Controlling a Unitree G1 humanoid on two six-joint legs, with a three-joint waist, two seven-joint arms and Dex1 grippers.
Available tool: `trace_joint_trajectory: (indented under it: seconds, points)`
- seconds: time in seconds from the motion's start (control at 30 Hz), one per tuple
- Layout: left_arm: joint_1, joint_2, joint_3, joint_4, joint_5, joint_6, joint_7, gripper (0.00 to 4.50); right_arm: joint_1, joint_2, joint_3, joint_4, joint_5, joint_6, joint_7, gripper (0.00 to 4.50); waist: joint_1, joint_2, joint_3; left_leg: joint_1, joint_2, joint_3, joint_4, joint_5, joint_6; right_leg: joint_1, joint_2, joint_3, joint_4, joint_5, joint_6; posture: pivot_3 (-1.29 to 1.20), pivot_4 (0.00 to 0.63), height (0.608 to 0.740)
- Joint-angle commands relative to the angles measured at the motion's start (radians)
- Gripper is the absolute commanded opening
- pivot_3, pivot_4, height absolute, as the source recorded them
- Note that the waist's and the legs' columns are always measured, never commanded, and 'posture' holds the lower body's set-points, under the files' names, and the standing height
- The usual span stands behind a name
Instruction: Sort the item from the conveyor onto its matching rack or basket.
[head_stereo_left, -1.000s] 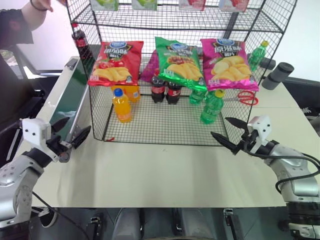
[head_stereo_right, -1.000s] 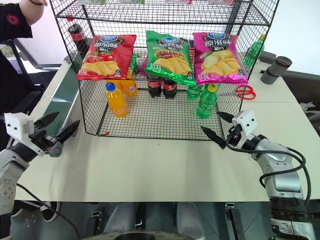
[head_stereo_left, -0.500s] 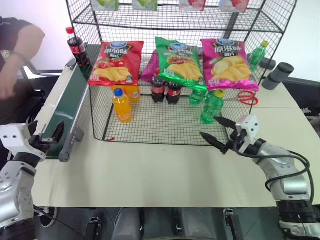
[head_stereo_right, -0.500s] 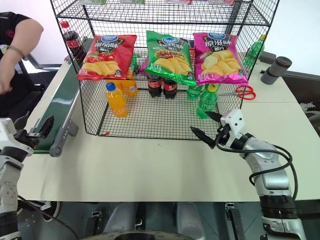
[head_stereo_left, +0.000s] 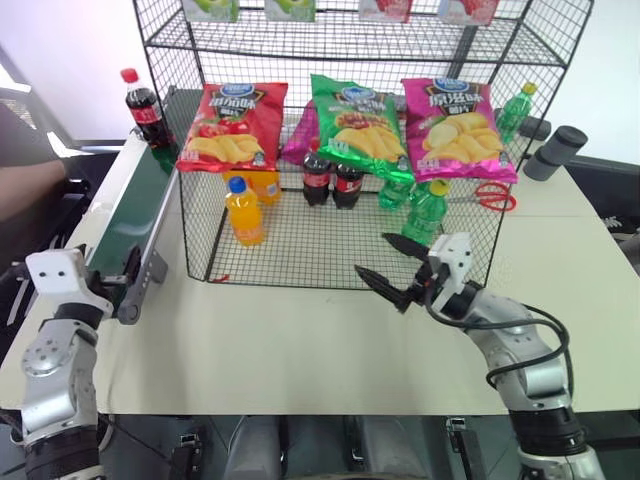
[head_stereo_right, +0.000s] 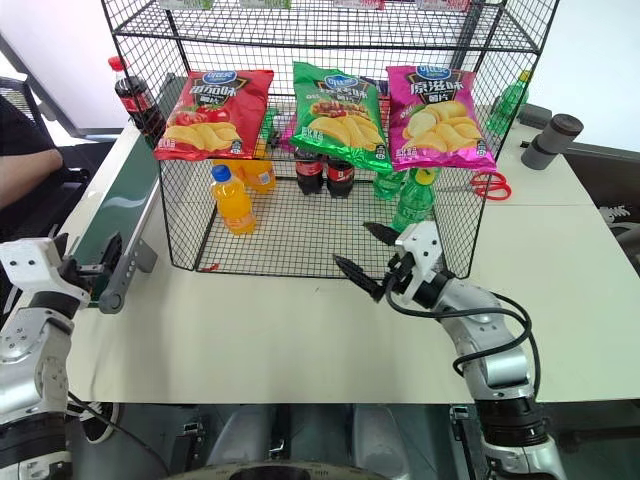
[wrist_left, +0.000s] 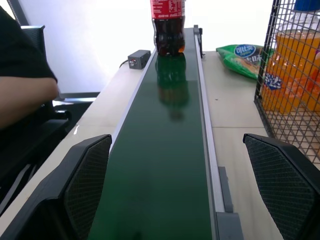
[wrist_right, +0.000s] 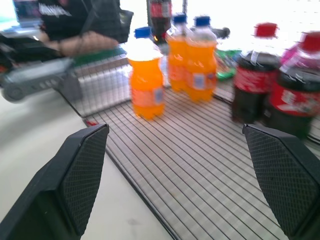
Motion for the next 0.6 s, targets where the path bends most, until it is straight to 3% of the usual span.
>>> trace_joint_trajectory:
  seconds: [0.03,0.6]
  points:
    - [-0.018,0.019,0.01,0.0,0.013,-0.037,0.009,4.5,-0.01,-0.002,-0.01,-0.055,0.021,-0.009,0.005,4.46,0.0,0.0,0.0,0.0,0.0,0.0,0.0,0.0,0.0,0.0,0.0,0.0,0.0,0.0,0.0,0.0,0.15,0.74]
    - [-0.035,0.009,0.001,0.04,0.029,-0.07,0.016,4.5,0.06,0.014,0.027,-0.17,0.129,0.005,0.042,4.46,0.0,-0.001,0.0,0.0,0.0,0.0,0.0,0.0,0.0,0.0,-0.001,0.0,0.0,0.0,0.0,0.0,0.15,0.74]
